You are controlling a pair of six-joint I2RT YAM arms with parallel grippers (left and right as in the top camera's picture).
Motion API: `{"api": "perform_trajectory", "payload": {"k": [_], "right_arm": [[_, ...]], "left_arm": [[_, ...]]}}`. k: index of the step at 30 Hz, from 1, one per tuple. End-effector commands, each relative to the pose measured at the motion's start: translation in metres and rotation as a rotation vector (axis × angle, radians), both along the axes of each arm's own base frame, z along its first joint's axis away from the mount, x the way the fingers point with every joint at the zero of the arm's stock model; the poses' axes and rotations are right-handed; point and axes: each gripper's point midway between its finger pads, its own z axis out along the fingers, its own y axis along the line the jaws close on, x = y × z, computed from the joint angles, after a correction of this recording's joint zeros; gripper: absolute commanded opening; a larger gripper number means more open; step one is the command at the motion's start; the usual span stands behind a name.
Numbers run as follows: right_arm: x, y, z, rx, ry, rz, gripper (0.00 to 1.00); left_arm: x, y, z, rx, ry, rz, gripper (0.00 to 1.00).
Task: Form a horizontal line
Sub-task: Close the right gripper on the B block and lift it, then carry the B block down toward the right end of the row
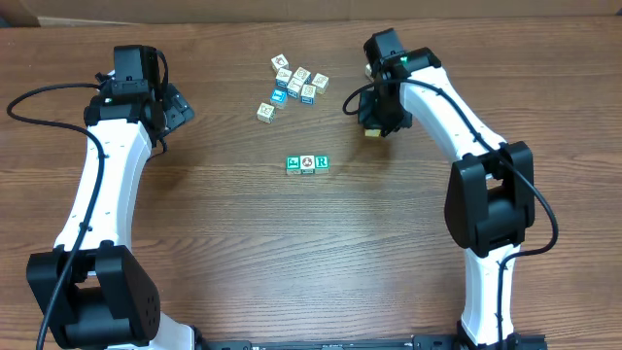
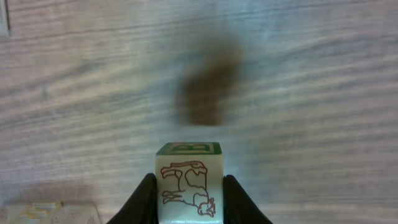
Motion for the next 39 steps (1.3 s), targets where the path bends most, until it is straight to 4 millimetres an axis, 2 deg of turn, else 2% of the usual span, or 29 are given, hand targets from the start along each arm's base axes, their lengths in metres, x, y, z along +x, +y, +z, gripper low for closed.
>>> {"api": "perform_trajectory", "payload": {"k": [1, 15, 23, 30, 33, 39], "right_arm": [[0.000, 0.014, 0.024, 0.021, -0.041, 0.031, 0.22], [-0.018, 0.045, 0.020, 0.015, -0.022, 0.105, 0.22], [-0.033, 0.045, -0.003, 0.000, 0.023, 0.104, 0.22], [-0.038, 0.042, -0.014, -0.008, 0.041, 0.104, 0.22], [-0.037, 0.043, -0.014, -0.006, 0.036, 0.104, 0.36], [-0.032, 0.045, -0.013, 0.002, 0.015, 0.104, 0.49]], "left_arm": [[0.002, -0.004, 0.004, -0.001, -0.010, -0.010, 0.99], [0.002, -0.004, 0.004, -0.001, -0.010, -0.010, 1.00], [0.002, -0.004, 0.004, -0.001, -0.010, -0.010, 1.00], [0.002, -0.004, 0.004, -0.001, -0.010, -0.010, 1.00], [0.002, -0.004, 0.004, -0.001, -0.010, -0.010, 1.00], [0.002, -0.004, 0.004, -0.001, -0.010, -0.010, 1.00]]}}
